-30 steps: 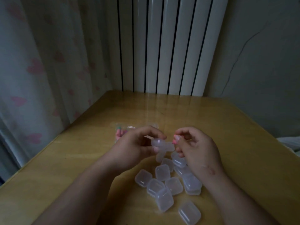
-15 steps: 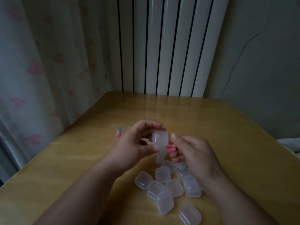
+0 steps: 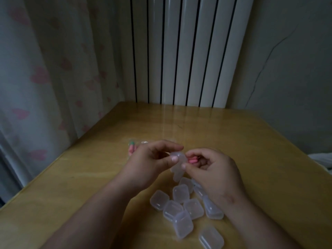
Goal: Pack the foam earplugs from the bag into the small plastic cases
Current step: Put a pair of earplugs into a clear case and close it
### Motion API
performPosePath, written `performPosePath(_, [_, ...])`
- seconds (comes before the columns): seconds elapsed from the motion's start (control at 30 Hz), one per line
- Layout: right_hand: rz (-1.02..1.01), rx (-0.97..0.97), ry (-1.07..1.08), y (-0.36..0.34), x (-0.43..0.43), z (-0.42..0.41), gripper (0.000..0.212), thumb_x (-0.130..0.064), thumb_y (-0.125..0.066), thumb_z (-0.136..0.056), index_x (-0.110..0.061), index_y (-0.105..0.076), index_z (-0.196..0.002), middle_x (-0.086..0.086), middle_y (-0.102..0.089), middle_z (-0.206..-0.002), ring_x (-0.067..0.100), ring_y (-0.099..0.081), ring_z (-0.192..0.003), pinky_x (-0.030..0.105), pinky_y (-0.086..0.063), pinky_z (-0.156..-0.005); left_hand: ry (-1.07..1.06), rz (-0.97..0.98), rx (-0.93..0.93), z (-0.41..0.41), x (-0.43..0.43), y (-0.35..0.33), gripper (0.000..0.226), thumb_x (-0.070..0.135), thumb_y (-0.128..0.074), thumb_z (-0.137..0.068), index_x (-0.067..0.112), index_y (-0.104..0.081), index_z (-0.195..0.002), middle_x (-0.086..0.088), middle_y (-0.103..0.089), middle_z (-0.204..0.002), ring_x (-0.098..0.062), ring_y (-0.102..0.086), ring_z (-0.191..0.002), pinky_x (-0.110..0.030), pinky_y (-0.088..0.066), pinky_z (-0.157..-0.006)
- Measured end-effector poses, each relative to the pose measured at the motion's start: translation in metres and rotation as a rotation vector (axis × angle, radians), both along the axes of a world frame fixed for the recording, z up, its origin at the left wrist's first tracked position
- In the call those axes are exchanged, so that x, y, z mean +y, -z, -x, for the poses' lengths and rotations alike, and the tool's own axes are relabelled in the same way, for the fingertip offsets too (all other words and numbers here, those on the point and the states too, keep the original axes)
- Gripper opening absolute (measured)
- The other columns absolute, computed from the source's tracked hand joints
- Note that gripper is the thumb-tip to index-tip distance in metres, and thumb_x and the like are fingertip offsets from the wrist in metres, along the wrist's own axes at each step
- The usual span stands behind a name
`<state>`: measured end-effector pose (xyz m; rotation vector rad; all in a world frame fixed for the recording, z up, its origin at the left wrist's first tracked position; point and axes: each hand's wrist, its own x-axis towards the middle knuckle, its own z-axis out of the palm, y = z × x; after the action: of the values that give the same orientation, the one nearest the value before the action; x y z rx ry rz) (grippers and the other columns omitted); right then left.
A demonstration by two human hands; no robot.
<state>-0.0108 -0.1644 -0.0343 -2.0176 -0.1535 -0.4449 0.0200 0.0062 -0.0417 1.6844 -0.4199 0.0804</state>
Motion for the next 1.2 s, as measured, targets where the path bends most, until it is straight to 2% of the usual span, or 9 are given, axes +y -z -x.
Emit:
performPosePath(0.1, [-0.094,0.051,-0.014,-0.003,-0.004,0.000,0.023,-0.010,-0.073,-0.081,-0.033,-0.071,-0.083,-0.005,-0.072,-0.078,0.004,-0.067,-0.073,0.017,-0.055,-0.066,-0.016,0.011,-0.007,0.000,0.001,0.000,0.033,0.003,-0.071,-0.083,0.036,-0.076,-0.085,-0.001,-0.073,-0.095,-0.026,-0.067,-0.098,-0.043,-0.056,-0.090])
performPosePath(0.17, [-0.222,0.143,-0.038,-0.004,-0.004,-0.001,0.023,-0.007,-0.058,-0.088,-0.022,-0.074,-0.083,-0.002,-0.073,-0.073,0.010,-0.068,-0.070,0.022,-0.055,-0.063,-0.012,0.046,-0.003,0.000,0.002,-0.001,0.034,0.003,-0.071,-0.081,0.036,-0.075,-0.085,-0.006,-0.071,-0.103,-0.028,-0.066,-0.103,-0.049,-0.054,-0.095])
performPosePath(0.3, [-0.403,0.256,-0.147,-0.005,-0.002,-0.001,0.022,-0.016,-0.058,-0.093,-0.008,-0.076,-0.081,0.005,-0.071,-0.068,0.014,-0.064,-0.066,0.029,-0.053,-0.064,0.054,0.086,0.007,0.004,0.002,-0.003,0.041,-0.005,-0.067,-0.082,0.035,-0.074,-0.081,0.008,-0.070,-0.111,-0.013,-0.065,-0.111,-0.040,-0.053,-0.097])
performPosePath(0.4, [-0.385,0.250,-0.153,-0.004,-0.004,-0.001,0.011,-0.018,-0.067,-0.089,-0.013,-0.076,-0.090,0.006,-0.074,-0.074,0.013,-0.066,-0.068,0.029,-0.054,-0.068,0.066,0.105,-0.002,0.004,0.002,-0.003,0.043,-0.008,-0.067,-0.081,0.034,-0.074,-0.082,0.006,-0.069,-0.116,-0.011,-0.065,-0.114,-0.040,-0.051,-0.100])
performPosePath(0.57, [-0.325,0.225,-0.090,-0.005,-0.003,-0.001,0.013,-0.022,-0.071,-0.085,-0.017,-0.073,-0.098,-0.001,-0.075,-0.073,0.009,-0.068,-0.066,0.026,-0.058,-0.069,0.010,0.097,-0.023,0.006,-0.001,-0.004,0.034,-0.006,-0.075,-0.076,0.017,-0.068,-0.100,-0.002,-0.073,-0.109,-0.016,-0.069,-0.106,-0.037,-0.056,-0.094])
performPosePath(0.67, [-0.334,0.205,-0.062,-0.006,-0.002,-0.001,0.010,-0.022,-0.071,-0.085,-0.018,-0.073,-0.093,-0.001,-0.075,-0.072,0.009,-0.068,-0.065,0.025,-0.058,-0.067,-0.040,-0.007,-0.118,0.004,-0.003,-0.001,0.030,0.018,-0.086,-0.070,0.025,-0.070,-0.094,-0.003,-0.074,-0.104,-0.016,-0.072,-0.099,-0.044,-0.057,-0.091])
performPosePath(0.8, [-0.301,0.193,-0.065,-0.007,0.001,0.001,0.007,-0.017,-0.071,-0.086,-0.024,-0.071,-0.083,0.001,-0.075,-0.074,0.012,-0.069,-0.068,0.025,-0.057,-0.065,-0.086,-0.058,-0.179,0.002,-0.008,0.006,0.029,0.040,-0.078,-0.064,0.027,-0.066,-0.086,-0.004,-0.074,-0.098,-0.019,-0.073,-0.092,-0.044,-0.060,-0.085])
performPosePath(1.03, [-0.255,0.214,-0.102,-0.006,0.003,0.002,0.012,-0.021,-0.071,-0.086,-0.033,-0.068,-0.082,-0.005,-0.075,-0.074,0.006,-0.070,-0.070,0.022,-0.057,-0.067,-0.170,-0.154,-0.264,0.002,-0.011,0.007,0.038,0.003,-0.082,-0.073,0.031,-0.062,-0.089,0.006,-0.071,-0.091,-0.003,-0.071,-0.088,-0.020,-0.056,-0.078])
performPosePath(1.2, [-0.211,0.226,-0.032,-0.004,0.005,0.000,0.022,-0.018,-0.070,-0.085,-0.027,-0.071,-0.065,-0.003,-0.074,-0.067,0.007,-0.067,-0.060,0.028,-0.055,-0.065,-0.164,-0.105,-0.253,0.001,-0.012,0.009,0.030,0.015,-0.077,-0.077,0.035,-0.063,-0.094,0.005,-0.073,-0.089,-0.006,-0.071,-0.087,-0.022,-0.054,-0.074])
